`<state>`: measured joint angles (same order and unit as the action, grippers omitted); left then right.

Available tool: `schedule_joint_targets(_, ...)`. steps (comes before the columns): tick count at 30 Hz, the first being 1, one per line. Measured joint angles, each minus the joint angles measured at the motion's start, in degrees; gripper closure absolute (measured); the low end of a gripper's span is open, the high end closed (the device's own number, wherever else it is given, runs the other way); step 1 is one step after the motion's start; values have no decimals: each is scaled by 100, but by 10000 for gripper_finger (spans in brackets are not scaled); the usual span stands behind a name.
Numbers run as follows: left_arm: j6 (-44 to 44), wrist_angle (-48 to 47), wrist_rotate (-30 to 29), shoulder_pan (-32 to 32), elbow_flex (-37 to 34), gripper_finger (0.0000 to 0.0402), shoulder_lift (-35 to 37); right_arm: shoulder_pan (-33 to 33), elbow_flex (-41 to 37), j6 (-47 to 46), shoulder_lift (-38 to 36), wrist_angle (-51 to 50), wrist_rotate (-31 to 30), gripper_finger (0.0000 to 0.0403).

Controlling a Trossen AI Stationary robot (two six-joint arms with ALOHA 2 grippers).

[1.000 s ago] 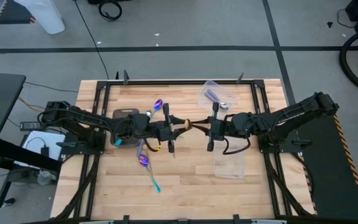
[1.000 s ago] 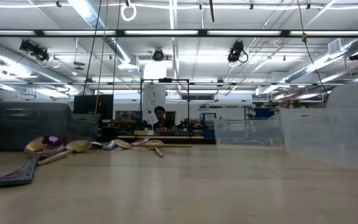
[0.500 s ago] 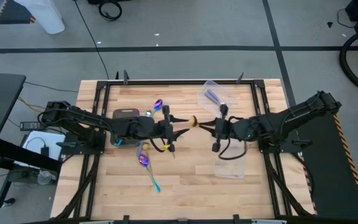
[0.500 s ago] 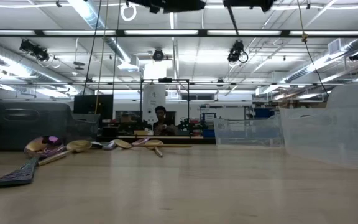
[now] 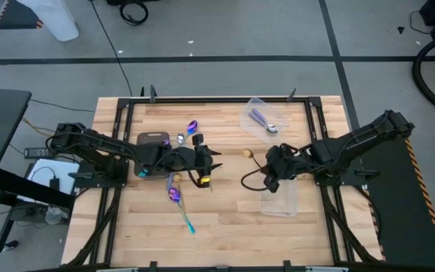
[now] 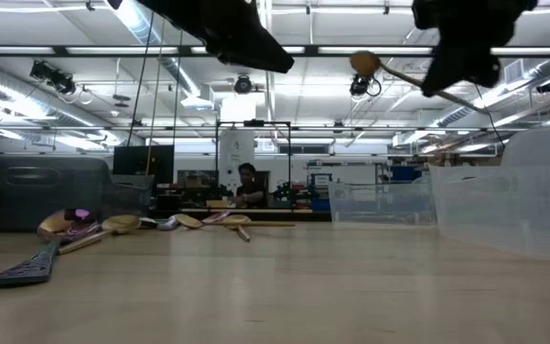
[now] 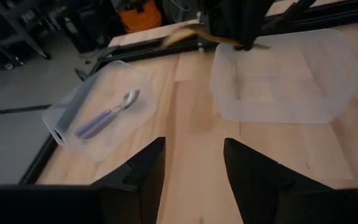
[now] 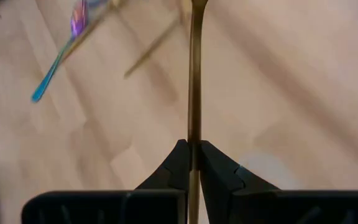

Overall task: Sort silverware by color (type)
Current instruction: Put the gold spoon into the bottom transparent bin

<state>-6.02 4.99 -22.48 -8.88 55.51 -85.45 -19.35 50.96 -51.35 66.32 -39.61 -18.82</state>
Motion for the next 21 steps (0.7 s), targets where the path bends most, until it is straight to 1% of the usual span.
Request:
schedule_joint_targets(4,138,-29,1,-79,0,230,0,-269,-2,-900,17,-271,333,373)
schedule_joint_targets(8,250,-30,2,-149,0,230,0,-579,-2,-1750,25,-600,442,373)
schedule_joint_targets(13,461,-77,2,-232,0,230,0,-946,-2,-2743,239,-1100,665,373)
schedule_joint_targets(17,583,-100,2,-301,0,230,0,-1067,-2,-3239,502,-1275,959,373)
schedule_joint_targets(21,583,-102,8,-346,0,230,0,-1059,-2,-3513,760,-1319,1202,373)
